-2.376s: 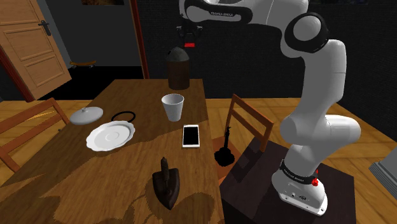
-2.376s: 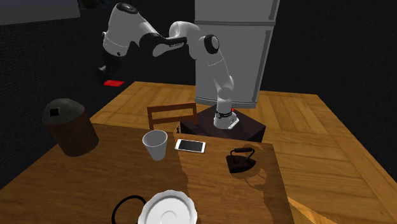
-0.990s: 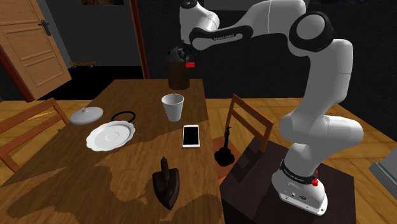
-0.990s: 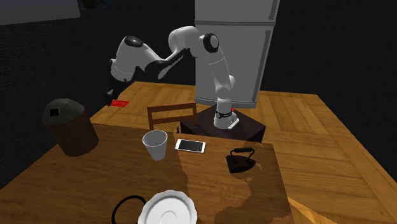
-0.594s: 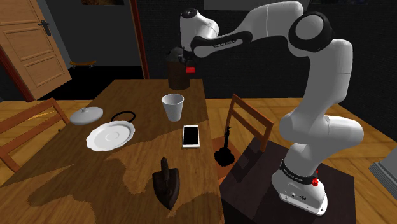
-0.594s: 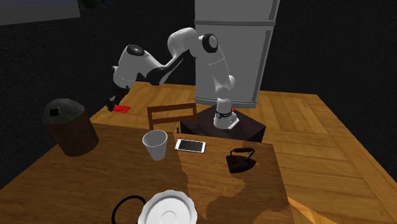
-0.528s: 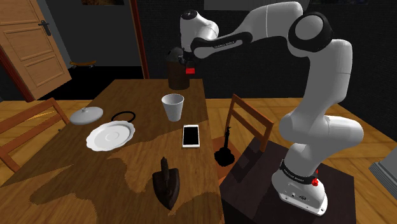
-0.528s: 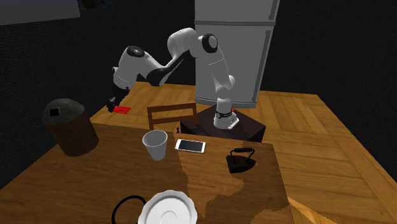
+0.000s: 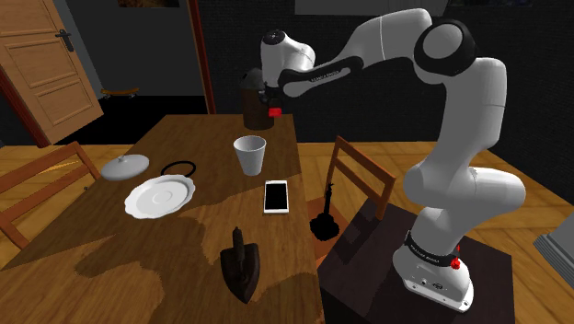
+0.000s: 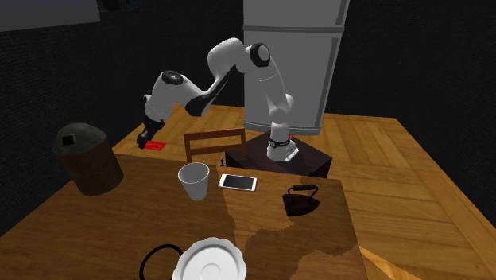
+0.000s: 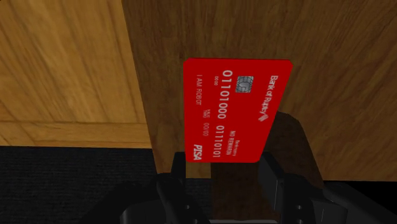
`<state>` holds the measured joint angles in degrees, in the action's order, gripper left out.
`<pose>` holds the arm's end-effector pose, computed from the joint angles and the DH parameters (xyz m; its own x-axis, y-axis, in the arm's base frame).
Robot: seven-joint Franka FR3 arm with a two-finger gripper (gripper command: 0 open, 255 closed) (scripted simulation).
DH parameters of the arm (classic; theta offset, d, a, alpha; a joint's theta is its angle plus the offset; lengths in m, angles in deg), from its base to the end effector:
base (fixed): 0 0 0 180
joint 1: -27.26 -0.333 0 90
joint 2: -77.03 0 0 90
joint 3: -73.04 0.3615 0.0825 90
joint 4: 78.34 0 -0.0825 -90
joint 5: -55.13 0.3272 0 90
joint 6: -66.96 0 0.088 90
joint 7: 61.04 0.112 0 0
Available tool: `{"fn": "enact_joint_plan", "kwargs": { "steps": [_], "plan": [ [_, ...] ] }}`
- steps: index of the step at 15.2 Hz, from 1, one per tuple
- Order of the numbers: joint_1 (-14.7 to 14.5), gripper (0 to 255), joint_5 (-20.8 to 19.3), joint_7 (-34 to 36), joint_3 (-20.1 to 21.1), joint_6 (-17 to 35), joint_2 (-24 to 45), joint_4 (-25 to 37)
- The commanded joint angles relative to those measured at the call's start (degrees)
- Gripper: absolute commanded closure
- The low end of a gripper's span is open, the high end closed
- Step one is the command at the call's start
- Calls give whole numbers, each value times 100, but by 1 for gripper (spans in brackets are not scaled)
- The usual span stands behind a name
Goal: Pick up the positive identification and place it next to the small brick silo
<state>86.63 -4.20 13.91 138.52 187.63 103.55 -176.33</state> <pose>0.6135 -0.0975 0.5300 0.5535 -0.6253 0.5501 -0.7513 -0.6599 0.0058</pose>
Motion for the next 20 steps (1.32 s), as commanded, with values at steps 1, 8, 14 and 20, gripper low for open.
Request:
{"fn": "enact_joint_plan", "kwargs": {
  "steps": [1, 8, 14, 20],
  "plan": [
    [-12, 255, -88, 94, -55, 93, 39, -94],
    [-142, 255, -438, 442, -288, 353, 227, -337],
    [-283, 255, -766, 749, -512, 546, 417, -493],
    [-443, 255, -1114, 1059, -750, 714, 632, -602]
  ]
}}
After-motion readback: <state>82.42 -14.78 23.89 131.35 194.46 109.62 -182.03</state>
